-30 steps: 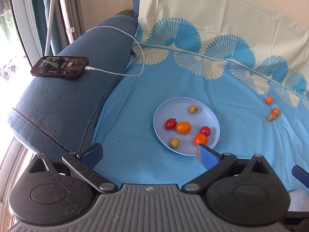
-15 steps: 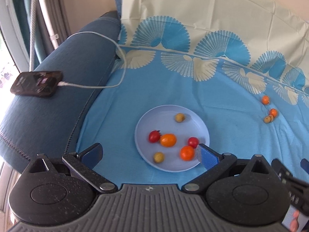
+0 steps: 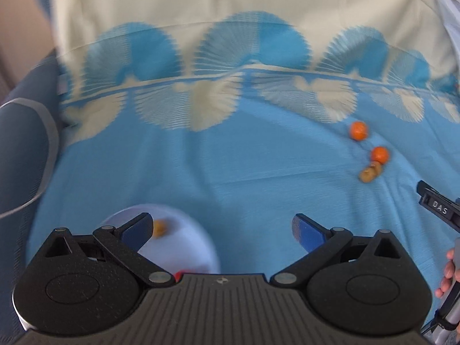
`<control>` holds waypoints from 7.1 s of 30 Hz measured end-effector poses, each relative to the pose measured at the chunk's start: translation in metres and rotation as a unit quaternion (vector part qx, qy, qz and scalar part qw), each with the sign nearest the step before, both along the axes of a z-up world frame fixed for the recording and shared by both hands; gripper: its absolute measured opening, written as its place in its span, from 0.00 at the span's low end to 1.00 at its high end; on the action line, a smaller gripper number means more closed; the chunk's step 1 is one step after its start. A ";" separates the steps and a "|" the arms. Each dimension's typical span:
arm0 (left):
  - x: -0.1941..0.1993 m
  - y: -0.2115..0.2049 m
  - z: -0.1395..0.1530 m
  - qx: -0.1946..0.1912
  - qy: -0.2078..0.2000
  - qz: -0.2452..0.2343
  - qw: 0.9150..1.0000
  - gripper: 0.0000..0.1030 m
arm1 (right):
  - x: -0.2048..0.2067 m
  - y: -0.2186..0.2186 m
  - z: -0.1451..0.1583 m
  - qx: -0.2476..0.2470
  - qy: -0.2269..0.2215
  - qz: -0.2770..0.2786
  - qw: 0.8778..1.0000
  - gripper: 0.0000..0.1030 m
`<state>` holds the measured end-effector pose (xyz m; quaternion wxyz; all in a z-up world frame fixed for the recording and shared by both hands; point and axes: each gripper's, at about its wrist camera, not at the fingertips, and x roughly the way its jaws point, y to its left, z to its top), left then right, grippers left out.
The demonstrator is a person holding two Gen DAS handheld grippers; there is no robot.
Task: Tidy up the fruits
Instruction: 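Move both open tools toward the remaining fruits on the sheet, then grasp a tan round fruit with the left tool while the right tool grasps a tangerine, then carry both fruits toward the plate, then open both tools to drop the tan fruit and tangerine onto the plate, then lift both open tools back from the plate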
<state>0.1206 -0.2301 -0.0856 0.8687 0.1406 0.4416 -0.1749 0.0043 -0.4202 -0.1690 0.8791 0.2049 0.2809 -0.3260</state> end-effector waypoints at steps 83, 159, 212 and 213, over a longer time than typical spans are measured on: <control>-0.185 0.263 0.069 -0.076 0.008 0.067 0.995 0.29 | -0.142 0.279 0.146 0.043 -0.056 0.409 0.910 0.37; 0.049 0.209 -0.037 -0.016 0.073 0.115 0.991 0.79 | 0.083 0.284 0.051 0.026 0.010 0.437 0.899 0.41; -0.197 0.258 0.105 -0.015 -0.026 0.112 0.993 1.00 | -0.177 0.309 0.180 -0.086 -0.092 0.344 0.931 0.99; -0.200 0.261 0.108 -0.022 -0.031 0.115 0.993 1.00 | -0.182 0.309 0.181 -0.089 -0.098 0.343 0.930 0.99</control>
